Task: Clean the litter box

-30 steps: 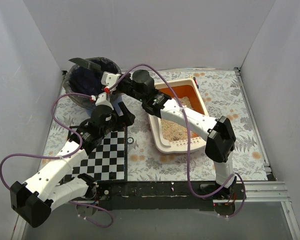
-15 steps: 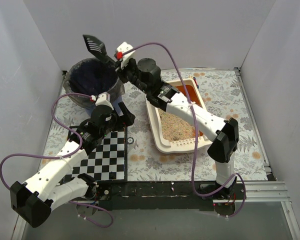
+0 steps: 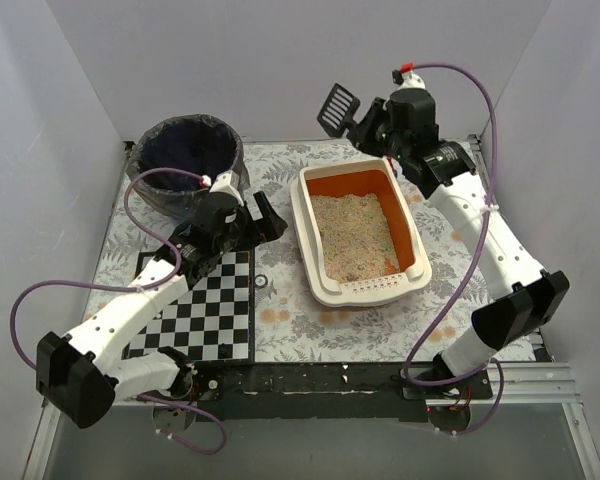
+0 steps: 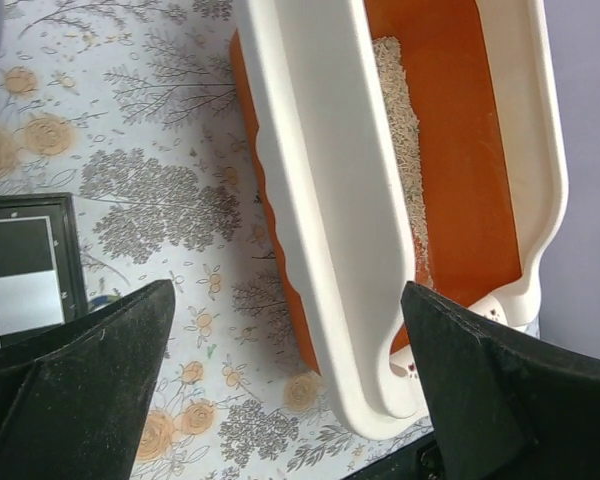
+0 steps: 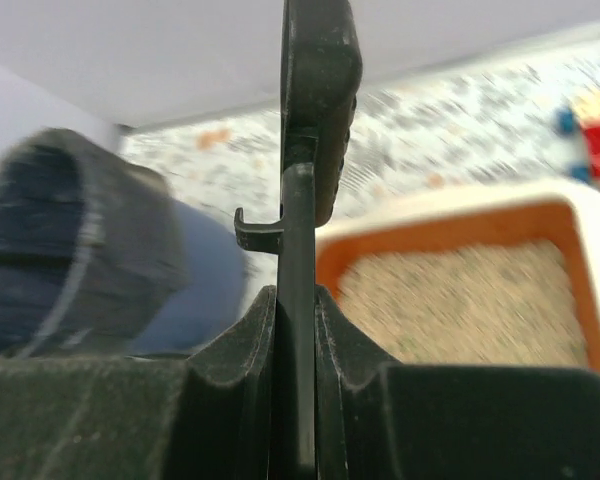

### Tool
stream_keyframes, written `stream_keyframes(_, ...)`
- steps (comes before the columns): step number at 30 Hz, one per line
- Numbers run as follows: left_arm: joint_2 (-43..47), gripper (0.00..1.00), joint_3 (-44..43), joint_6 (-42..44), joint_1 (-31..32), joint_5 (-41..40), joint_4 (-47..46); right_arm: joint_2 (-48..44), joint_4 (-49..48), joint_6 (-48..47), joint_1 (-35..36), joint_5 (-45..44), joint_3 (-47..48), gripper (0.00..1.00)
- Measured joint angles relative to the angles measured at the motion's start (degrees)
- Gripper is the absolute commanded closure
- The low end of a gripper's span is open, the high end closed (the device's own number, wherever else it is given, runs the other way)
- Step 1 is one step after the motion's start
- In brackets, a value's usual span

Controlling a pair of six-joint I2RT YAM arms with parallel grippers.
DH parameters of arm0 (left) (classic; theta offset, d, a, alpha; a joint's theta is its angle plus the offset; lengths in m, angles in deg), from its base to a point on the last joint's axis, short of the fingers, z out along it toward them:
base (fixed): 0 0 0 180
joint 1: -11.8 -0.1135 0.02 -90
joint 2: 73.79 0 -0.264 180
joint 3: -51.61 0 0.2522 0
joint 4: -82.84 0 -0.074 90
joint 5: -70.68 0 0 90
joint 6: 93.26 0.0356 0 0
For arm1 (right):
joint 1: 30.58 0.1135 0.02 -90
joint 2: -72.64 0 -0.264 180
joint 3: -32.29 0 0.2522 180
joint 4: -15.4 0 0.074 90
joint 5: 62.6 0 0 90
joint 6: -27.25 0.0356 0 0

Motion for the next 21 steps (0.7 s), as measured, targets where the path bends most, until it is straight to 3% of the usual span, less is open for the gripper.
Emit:
stream_keyframes(3,-3.28,0.02,-2.14,0.00,0.00,1.44,-1.27,-4.33,1.22,-2.84,0.61,-5.99,-8.83,0.99)
stream_keyframes(8,-9.90,0.02,-6.99,0.04,0.00,3.28,-2.43,-15.89,-2.64,-20.37,1.88,-8.31,-30.58,0.99)
stream_keyframes(11,-14.16,0.02,-10.12,0.04,0.00,4.33,-3.15,-21.97,-6.84,-32.30,1.88,-10.84,-38.88,0.99)
stream_keyframes(16,-21.44,0.02,-15.89,0.02,0.00,6.10,-3.43,-25.90,-13.35,-53.75,1.73,-10.80,-44.04,0.99)
stream_keyframes(21,-26.82,0.02,-20.39,-0.04,0.02,6.93,-3.50,-19.45,-16.13,-66.27,1.84,-10.93,-44.15,0.99)
